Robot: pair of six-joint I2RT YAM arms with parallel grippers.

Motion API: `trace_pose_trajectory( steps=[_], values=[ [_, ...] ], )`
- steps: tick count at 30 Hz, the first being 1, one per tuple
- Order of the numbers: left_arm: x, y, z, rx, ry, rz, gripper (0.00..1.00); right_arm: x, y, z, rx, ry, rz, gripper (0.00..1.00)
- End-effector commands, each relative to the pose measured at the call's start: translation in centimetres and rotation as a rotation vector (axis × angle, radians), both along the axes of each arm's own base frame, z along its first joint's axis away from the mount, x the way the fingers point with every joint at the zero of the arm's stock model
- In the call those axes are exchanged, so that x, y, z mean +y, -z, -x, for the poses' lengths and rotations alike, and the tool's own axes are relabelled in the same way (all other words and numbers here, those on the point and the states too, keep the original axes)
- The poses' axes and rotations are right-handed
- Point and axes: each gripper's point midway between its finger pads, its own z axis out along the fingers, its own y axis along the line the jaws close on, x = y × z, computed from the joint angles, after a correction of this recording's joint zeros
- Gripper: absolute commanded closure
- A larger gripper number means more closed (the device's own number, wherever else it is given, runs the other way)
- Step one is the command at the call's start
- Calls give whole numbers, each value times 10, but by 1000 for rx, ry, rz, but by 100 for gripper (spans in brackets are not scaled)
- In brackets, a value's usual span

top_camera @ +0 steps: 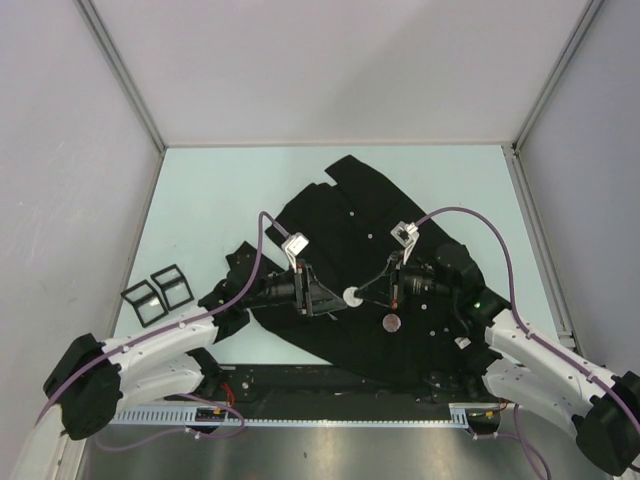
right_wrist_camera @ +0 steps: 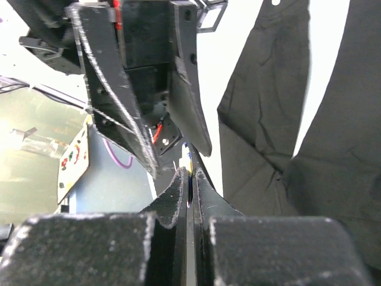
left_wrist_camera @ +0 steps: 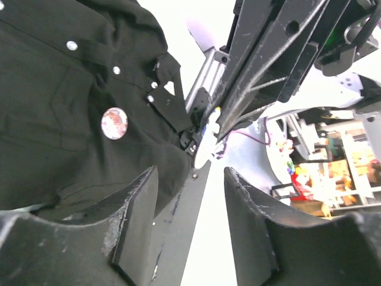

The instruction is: Remove the brooch from the garment

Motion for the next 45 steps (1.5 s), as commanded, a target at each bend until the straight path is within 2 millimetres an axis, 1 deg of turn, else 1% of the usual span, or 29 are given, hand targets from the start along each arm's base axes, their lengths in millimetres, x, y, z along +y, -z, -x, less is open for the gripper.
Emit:
trace_pose_trajectory(
  steps=[1,5,7,8,10,11,14,16,17,20,23,26,28,30,31,32,35,37,39,40,42,43,45],
  values=[
    [-5,-21,4,-26,44,90,52,8,-32,3,-72,-33,-73,100],
    [-6,-22,3,-29,44,99,60,11,-32,4,-72,-41,-77,100],
    [-6,-23,2,-30,42,101,63,11,-31,4,-70,-42,-75,100],
    [-7,-22,2,-29,44,99,67,11,-31,4,-69,-44,-75,100],
    [-7,-22,2,-30,44,100,72,11,-31,4,-70,-45,-76,100],
    [-7,-23,2,-33,45,102,77,11,-30,5,-67,-47,-74,100],
    [-7,-21,1,-29,44,100,86,10,-30,3,-66,-34,-73,100],
    [-7,-21,2,-25,45,100,85,9,-30,2,-67,-24,-73,100],
    [-7,-21,2,-23,46,99,81,8,-30,2,-64,-20,-72,100],
    [-6,-19,1,-18,38,94,78,8,-30,2,-62,-23,-76,100],
    [-7,-20,1,-17,37,97,84,9,-29,2,-51,-29,-78,100],
    [-7,-23,0,-21,34,101,99,9,-29,0,-41,-18,-77,100],
    [-6,-20,-3,-9,12,89,100,6,-28,-2,-33,9,-70,99],
    [-6,-19,-4,-1,2,79,99,3,-24,-7,-19,47,-53,94],
    [-5,-19,-5,3,-1,76,100,2,-24,-7,-16,58,-52,88],
    [-5,-19,-5,6,-3,76,100,0,-22,-10,-11,81,-44,86],
    [-4,-19,-4,20,-9,72,100,-6,-18,-11,10,106,-36,77],
    [-4,-21,-4,21,-11,82,99,-9,-15,-9,25,108,-36,71],
    [-4,-22,-3,26,-12,88,100,-11,-18,-5,18,102,-51,66],
    [-4,-23,-3,26,-7,91,100,-10,-18,-1,18,80,-58,59],
    [-5,-24,-1,36,5,102,100,-8,-18,3,12,53,-74,52],
    [-6,-28,0,27,14,120,99,-7,-18,5,15,36,-77,47],
    [-7,-31,2,38,28,137,99,-3,-15,7,20,19,-73,45]
  ],
)
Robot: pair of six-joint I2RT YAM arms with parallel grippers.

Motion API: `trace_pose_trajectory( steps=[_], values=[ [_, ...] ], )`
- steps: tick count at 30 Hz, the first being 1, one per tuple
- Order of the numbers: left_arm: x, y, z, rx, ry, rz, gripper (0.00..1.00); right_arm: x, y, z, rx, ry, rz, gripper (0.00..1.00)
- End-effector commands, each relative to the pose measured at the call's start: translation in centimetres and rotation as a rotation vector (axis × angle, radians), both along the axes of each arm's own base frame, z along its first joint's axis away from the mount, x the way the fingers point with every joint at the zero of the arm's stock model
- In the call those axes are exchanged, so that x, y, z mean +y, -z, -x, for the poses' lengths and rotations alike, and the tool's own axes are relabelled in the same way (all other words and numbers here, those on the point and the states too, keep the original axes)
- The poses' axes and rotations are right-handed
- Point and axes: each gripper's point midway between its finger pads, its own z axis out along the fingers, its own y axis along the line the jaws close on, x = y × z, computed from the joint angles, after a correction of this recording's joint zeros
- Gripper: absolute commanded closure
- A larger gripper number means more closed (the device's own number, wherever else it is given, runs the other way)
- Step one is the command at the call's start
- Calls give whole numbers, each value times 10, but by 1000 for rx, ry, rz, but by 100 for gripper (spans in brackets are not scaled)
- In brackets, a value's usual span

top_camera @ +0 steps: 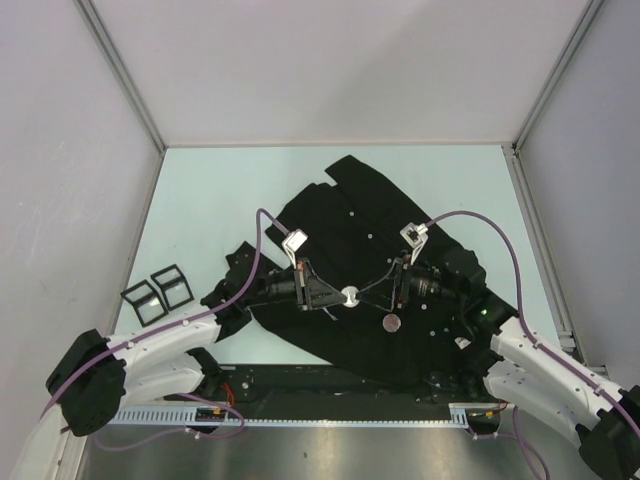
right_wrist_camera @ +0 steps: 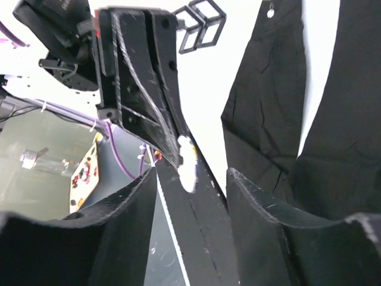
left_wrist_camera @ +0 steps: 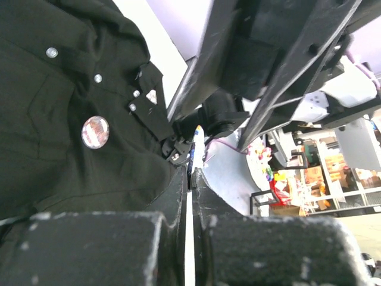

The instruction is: Remove the brooch from the garment

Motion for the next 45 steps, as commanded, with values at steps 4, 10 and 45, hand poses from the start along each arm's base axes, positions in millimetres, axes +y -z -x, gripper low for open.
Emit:
trace_pose_trajectory(
  steps=[4,10,45],
  values=[
    [-2,-22,5,-6,32,91,100,10,-2,10,-19,-72,-35,44],
    [-2,-23,5,-6,35,92,100,13,-5,9,-19,-77,-57,56],
    [9,-16,-11,-3,-93,-25,99,29,10,6,-37,19,4,56]
  ],
)
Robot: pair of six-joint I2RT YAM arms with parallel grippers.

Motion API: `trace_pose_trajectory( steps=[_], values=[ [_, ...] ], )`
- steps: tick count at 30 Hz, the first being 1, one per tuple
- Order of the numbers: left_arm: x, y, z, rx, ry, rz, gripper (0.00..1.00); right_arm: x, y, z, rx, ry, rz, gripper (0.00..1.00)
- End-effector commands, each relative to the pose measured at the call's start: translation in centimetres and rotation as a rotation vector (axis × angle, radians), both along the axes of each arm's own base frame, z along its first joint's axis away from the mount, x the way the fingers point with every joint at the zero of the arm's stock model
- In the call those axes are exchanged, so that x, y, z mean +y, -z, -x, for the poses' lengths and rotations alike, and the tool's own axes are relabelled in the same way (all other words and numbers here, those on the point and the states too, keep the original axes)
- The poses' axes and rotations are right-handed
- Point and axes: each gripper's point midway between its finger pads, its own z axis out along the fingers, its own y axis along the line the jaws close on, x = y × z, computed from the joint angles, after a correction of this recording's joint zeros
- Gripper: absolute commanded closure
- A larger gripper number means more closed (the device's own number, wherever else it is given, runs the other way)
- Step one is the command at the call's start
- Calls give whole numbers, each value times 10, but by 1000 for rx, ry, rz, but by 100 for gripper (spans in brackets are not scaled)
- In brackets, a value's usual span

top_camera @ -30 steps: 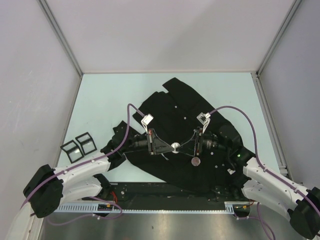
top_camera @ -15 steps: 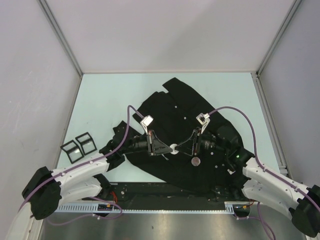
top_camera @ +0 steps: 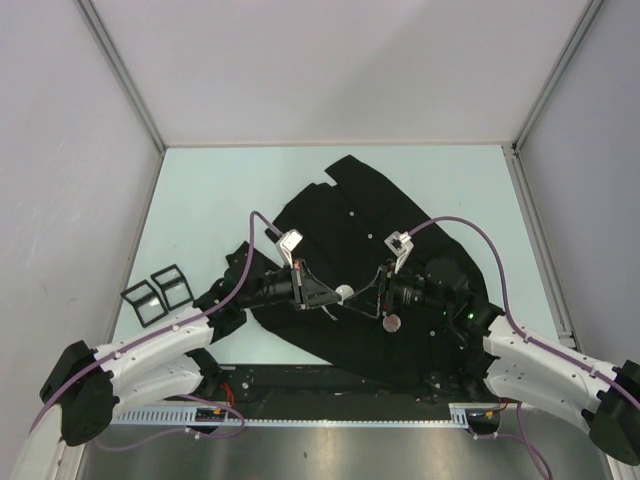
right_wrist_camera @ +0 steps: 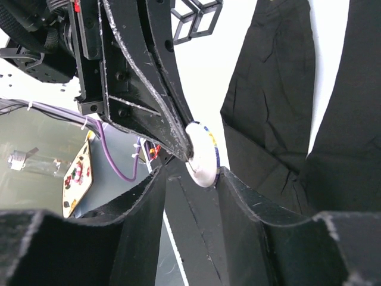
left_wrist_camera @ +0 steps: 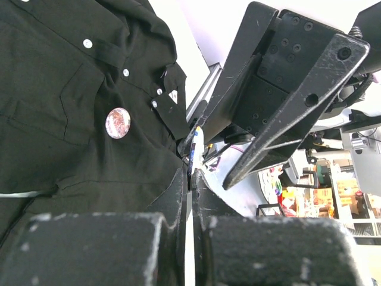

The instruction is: Remove the brooch from the garment

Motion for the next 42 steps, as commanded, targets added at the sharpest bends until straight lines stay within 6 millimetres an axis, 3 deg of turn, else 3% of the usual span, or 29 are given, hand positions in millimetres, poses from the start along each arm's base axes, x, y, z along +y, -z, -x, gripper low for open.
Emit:
trace_pose_trajectory(
  steps=[1,25,37,42],
  values=[
    [-3,-23,-4,-52,1,55,100,1,-8,-6,-53,23,-19,57],
    [-7,-22,4,-75,60,84,99,-7,-15,-8,-35,13,-76,59],
    [-10,-25,6,-84,87,94,100,-2,-13,-3,-19,-37,-93,63],
    [-11,-28,8,-92,97,97,100,0,-9,-4,-4,-43,-88,70]
  ],
)
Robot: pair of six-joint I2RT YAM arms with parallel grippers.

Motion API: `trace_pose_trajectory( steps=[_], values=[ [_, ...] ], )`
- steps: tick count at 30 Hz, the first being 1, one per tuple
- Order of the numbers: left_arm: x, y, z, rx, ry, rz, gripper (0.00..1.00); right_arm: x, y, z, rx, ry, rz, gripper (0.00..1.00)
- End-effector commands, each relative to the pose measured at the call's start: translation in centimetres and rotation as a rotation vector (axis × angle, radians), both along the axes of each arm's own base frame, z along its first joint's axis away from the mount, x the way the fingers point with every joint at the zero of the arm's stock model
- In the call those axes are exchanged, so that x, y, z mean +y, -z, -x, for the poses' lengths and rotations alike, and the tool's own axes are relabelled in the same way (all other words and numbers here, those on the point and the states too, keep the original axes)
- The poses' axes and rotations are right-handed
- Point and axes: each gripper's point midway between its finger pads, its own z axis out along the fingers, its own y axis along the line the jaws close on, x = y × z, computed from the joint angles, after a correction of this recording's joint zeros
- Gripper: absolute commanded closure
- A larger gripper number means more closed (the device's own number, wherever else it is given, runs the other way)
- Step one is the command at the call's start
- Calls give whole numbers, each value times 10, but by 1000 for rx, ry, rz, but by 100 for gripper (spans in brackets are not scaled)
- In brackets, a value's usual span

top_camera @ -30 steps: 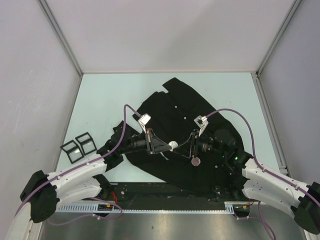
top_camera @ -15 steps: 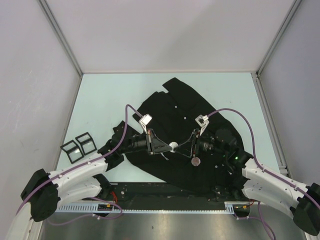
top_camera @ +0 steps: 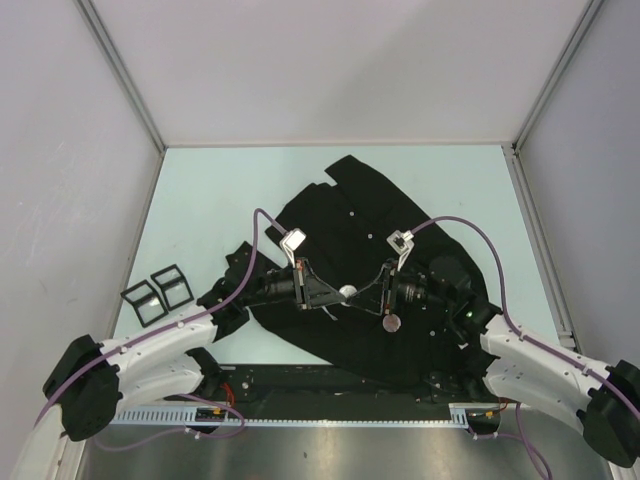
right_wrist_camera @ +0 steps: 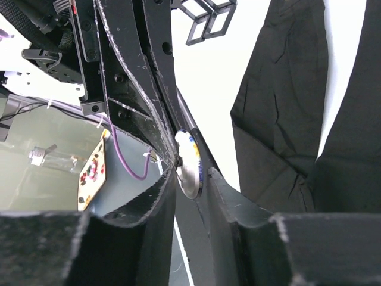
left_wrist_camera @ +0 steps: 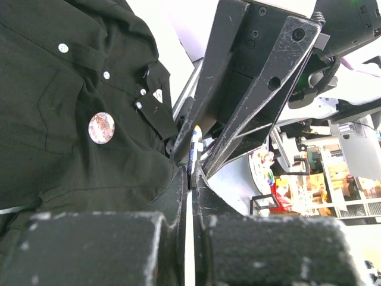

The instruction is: Remove the brooch from the garment

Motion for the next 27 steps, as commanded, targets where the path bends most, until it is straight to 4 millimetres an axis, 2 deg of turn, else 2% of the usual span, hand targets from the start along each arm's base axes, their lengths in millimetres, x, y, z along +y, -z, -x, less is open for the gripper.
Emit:
trace_pose_trajectory(
  steps=[1,10,15,21,27],
  values=[
    [-4,-18,3,-64,34,45,100,4,-8,0,-19,-18,-36,71],
    [-7,-24,6,-104,56,46,100,5,-2,-1,8,-26,-25,79],
    [-9,-25,9,-165,84,15,99,8,1,4,28,-73,-25,80],
    [-8,-26,9,-214,101,-30,100,11,-1,10,27,-113,-40,78],
    [-10,-24,11,-209,116,-29,100,12,0,12,24,-122,-35,71]
  ],
)
